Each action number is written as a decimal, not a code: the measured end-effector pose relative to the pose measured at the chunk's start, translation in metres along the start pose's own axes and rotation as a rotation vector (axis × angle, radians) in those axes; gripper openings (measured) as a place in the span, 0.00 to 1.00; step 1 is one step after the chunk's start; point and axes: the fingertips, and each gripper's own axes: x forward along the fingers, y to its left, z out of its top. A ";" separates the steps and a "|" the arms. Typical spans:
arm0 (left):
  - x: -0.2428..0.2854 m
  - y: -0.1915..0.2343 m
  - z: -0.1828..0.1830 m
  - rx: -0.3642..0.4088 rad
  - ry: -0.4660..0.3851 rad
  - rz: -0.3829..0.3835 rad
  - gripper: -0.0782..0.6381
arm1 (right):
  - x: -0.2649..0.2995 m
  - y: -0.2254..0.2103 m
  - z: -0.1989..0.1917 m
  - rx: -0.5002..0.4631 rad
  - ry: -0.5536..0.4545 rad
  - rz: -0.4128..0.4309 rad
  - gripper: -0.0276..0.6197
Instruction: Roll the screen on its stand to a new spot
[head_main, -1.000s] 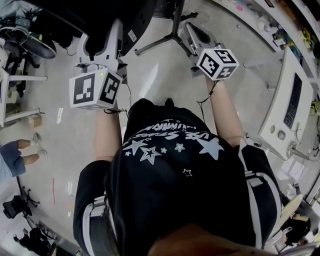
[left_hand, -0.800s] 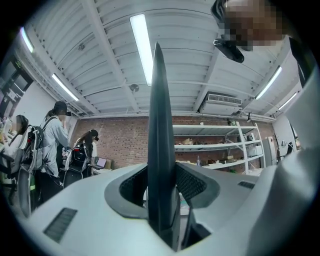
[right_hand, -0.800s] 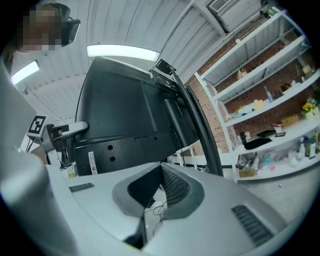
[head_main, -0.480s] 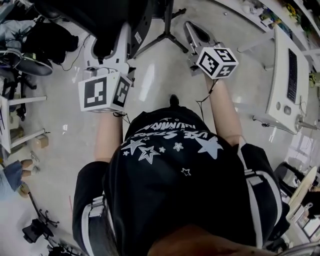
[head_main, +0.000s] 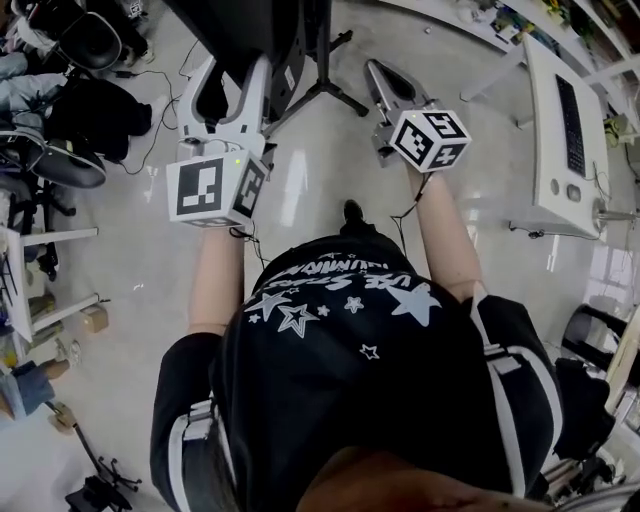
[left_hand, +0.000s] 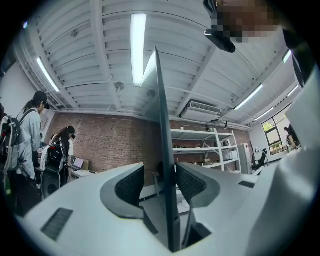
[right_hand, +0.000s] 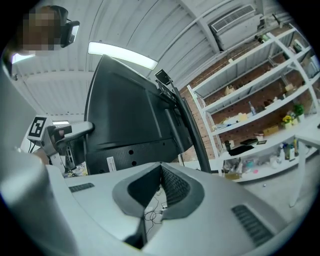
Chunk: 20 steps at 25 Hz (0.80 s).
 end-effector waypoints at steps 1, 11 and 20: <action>-0.005 0.000 -0.001 -0.007 0.001 -0.007 0.38 | -0.004 0.004 -0.002 0.001 -0.002 -0.007 0.05; -0.066 0.002 -0.028 -0.095 0.078 -0.069 0.44 | -0.057 0.045 -0.046 0.023 0.036 -0.104 0.05; -0.098 -0.039 -0.052 -0.115 0.141 -0.120 0.44 | -0.129 0.041 -0.062 0.050 0.044 -0.194 0.05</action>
